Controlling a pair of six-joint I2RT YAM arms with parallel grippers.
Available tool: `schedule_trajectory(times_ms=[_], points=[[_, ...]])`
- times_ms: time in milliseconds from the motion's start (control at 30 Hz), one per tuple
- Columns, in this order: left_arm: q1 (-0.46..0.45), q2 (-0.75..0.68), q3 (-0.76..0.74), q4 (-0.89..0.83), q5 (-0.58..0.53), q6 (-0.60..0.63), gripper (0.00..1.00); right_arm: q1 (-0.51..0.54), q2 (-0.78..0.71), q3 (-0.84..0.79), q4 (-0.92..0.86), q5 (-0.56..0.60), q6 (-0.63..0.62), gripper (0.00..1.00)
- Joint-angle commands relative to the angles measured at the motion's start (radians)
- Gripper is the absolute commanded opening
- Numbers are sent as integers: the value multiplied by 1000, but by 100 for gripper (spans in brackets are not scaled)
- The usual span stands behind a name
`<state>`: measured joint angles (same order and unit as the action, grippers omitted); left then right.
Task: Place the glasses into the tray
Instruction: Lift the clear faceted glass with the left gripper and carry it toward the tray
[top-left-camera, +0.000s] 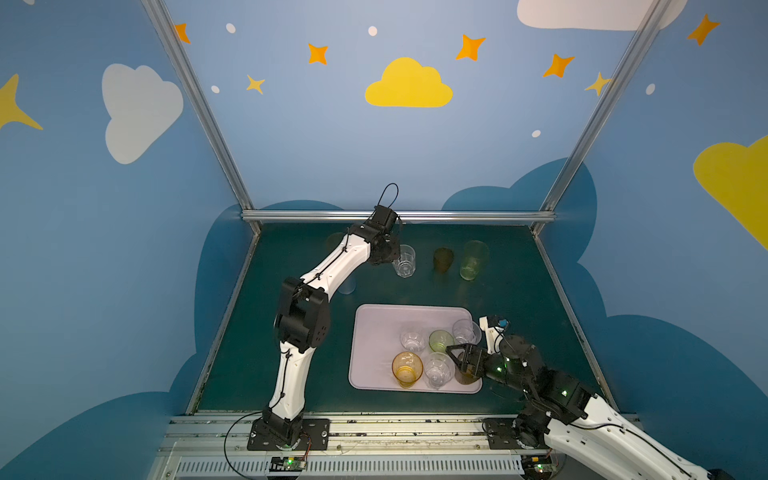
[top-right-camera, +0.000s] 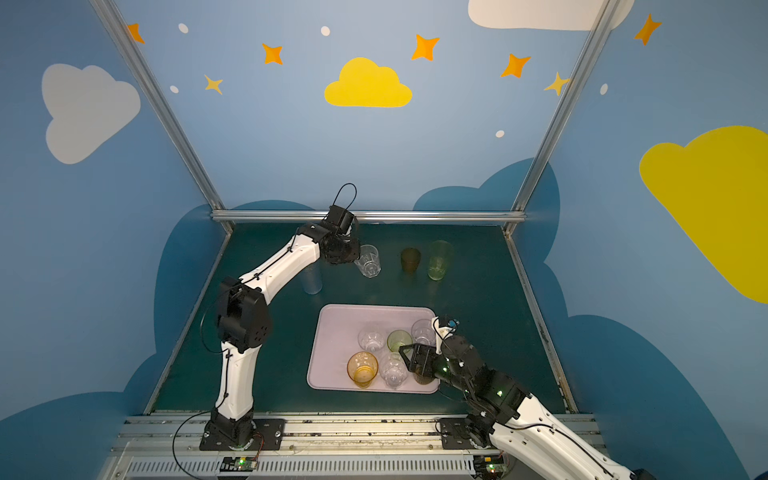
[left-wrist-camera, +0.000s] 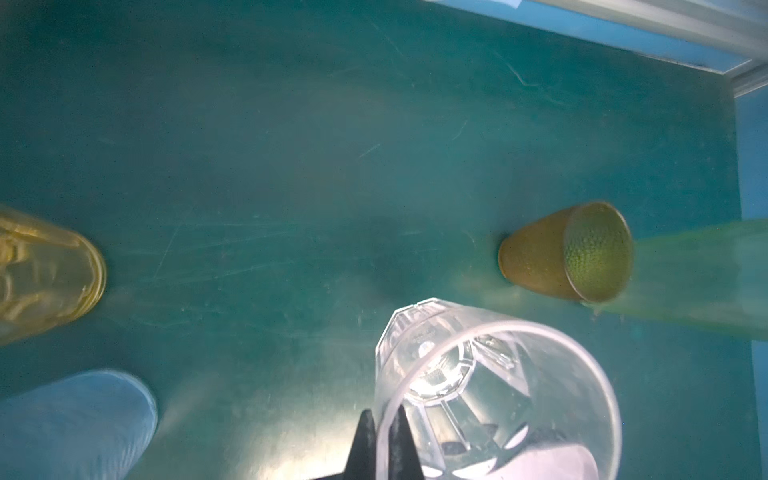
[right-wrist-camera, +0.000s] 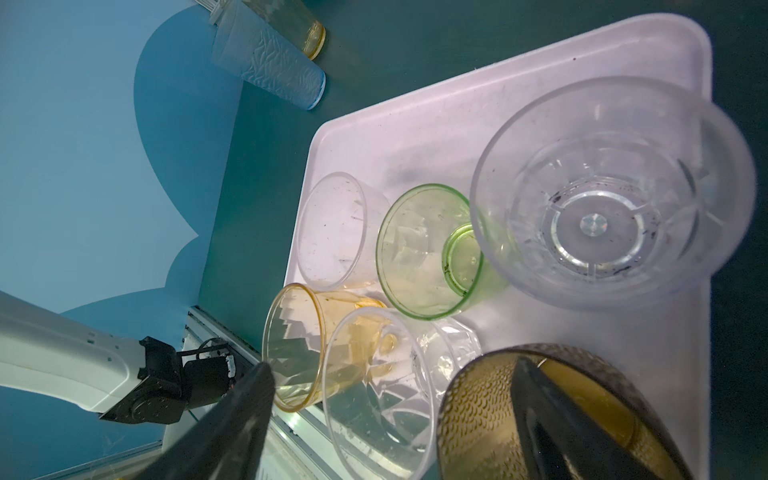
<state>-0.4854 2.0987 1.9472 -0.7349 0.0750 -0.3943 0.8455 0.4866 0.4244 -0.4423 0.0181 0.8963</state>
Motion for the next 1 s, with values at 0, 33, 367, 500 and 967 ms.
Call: schedule_trajectory(times_ms=[0, 33, 367, 500, 967], points=[[-16, -104, -47, 57, -19, -15, 4, -6, -31, 19, -38, 25, -8, 88], [-16, -125, -59, 54, -21, -18, 4, -6, -37, 22, -47, 31, -12, 88], [-76, -441, -442, 231, -50, -99, 4, -14, -85, 50, -95, 43, -17, 88], [-111, -550, -569, 266, -66, -121, 4, -13, -83, 53, -101, 49, -18, 88], [-159, -972, -870, 168, -240, -94, 4, -18, -59, 38, -80, 53, -2, 88]])
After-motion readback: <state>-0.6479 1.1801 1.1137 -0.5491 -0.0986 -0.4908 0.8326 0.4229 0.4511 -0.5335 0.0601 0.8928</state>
